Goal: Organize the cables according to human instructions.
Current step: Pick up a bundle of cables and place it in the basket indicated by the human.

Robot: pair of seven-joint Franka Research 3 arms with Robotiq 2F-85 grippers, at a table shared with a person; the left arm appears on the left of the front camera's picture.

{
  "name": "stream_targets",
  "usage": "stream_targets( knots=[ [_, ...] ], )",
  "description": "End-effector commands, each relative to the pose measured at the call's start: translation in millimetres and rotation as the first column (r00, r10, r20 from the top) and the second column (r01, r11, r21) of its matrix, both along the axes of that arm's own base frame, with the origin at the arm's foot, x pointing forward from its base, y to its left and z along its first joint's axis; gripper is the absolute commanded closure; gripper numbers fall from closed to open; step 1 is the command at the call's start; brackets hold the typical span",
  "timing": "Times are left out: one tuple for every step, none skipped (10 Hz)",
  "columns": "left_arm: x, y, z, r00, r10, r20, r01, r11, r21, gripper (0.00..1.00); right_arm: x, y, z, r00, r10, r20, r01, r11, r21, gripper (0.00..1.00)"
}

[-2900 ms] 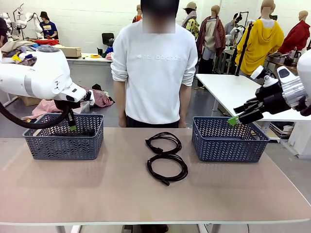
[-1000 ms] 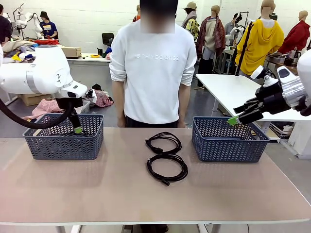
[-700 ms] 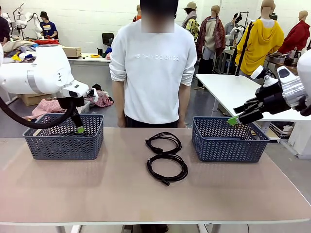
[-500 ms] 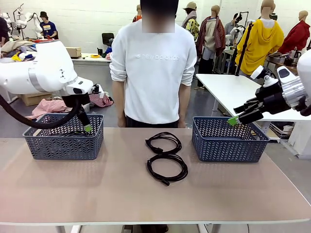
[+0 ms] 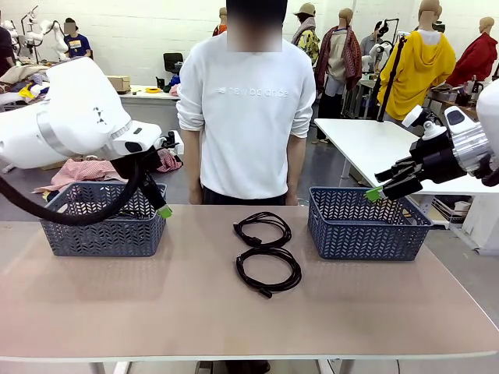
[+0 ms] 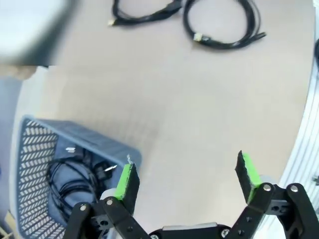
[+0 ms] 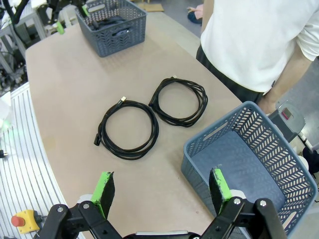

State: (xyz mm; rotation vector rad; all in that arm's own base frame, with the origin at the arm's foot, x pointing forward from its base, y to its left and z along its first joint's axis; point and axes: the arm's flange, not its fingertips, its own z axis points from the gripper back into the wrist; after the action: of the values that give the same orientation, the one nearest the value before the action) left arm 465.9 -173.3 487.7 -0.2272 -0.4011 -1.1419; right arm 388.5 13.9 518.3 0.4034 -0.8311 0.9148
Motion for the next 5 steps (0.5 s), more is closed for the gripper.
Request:
stream_targets(
  knots=[
    [-22.1,7.4,-8.9,0.999,-0.037,0.031,0.039,0.997,-0.063,0.00,1.3,0.7,0.3,1.000,0.004,0.007,-0.004,1.000,0.024,0.00],
    [-30.8,5.3,-9.8,0.999,-0.037,0.033,0.039,0.997,-0.066,0.00,1.3,0.7,0.3,1.000,0.004,0.007,-0.004,1.000,0.024,0.00],
    [-38.5,3.8,-10.0,0.999,-0.037,0.031,0.039,0.996,-0.076,0.00,1.3,0.7,0.3,1.000,0.004,0.007,-0.004,1.000,0.024,0.00],
    [-45.1,1.9,-9.9,0.999,-0.035,0.032,0.037,0.996,-0.087,0.00,1.3,0.7,0.3,1.000,0.004,0.007,-0.004,1.000,0.024,0.00],
    [-46.9,1.2,-9.7,0.999,-0.023,0.028,0.025,0.996,-0.082,0.00,1.3,0.7,0.3,1.000,0.004,0.007,-0.004,1.000,0.024,0.00]
  ],
)
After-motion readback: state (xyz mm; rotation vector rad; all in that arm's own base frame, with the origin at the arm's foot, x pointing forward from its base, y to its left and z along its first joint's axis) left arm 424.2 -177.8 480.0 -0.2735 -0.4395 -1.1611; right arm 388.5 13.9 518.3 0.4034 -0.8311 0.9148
